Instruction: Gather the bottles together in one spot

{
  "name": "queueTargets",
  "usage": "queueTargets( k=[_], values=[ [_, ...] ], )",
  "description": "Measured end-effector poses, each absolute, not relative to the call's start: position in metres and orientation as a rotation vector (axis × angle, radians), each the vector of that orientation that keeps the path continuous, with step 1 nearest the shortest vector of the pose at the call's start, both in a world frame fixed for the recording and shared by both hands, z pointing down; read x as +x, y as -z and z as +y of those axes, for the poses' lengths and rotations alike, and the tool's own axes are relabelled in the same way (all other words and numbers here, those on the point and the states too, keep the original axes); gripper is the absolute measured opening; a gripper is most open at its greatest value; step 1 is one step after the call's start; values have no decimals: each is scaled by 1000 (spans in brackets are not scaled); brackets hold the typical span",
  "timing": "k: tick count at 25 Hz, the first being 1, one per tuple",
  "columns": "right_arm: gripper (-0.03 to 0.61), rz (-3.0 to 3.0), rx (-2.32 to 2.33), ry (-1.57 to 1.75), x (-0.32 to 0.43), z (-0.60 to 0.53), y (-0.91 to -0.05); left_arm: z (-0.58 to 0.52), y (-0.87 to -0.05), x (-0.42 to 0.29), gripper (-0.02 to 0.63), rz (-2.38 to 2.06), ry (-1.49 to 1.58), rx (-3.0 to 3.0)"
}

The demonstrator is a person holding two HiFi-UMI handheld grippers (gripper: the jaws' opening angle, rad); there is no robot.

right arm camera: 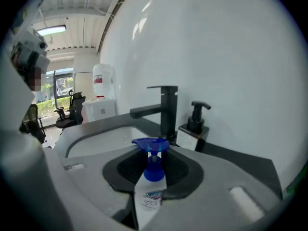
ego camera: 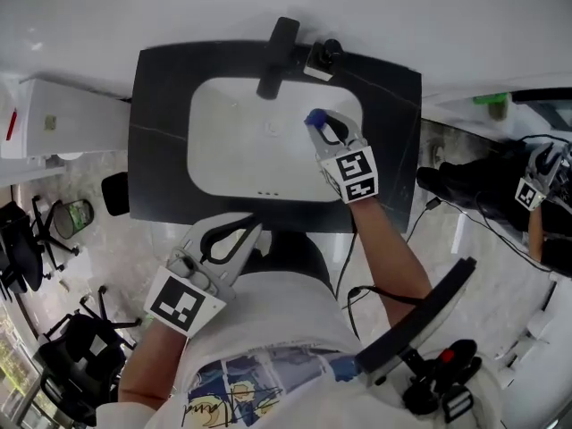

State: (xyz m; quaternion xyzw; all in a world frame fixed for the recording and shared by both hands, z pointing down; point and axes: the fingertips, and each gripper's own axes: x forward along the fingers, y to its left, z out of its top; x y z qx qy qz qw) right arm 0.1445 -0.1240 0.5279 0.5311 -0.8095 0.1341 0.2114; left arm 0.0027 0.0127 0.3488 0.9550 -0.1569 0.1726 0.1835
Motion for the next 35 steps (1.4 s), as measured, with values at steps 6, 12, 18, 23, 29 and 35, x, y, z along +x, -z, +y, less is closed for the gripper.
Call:
queueTargets(
  k=[6,12,18,23,29,35],
  values=[
    [86,-2231,1697,-304,205,-134,-463,10,-342,18,26,-365,-475,2738],
    [86,-2187,1812,-246,263,-158,-436,2,-338,34,26,-329,-470,2769],
    [86,-2191,1853,-233,293,-191,-441,-6,-338,44,26,-342,-501,2757],
    [84,-2232,1864,-237,303,-219,-446,-19,-339,54,26,-385,-517,2736],
    [84,-2294,1844,-206,301,-228,-451,-28,-343,68,26,-410,-524,2719],
    [89,-2314,1815,-137,297,-226,-451,-29,-344,78,26,-409,-526,2721]
  ],
)
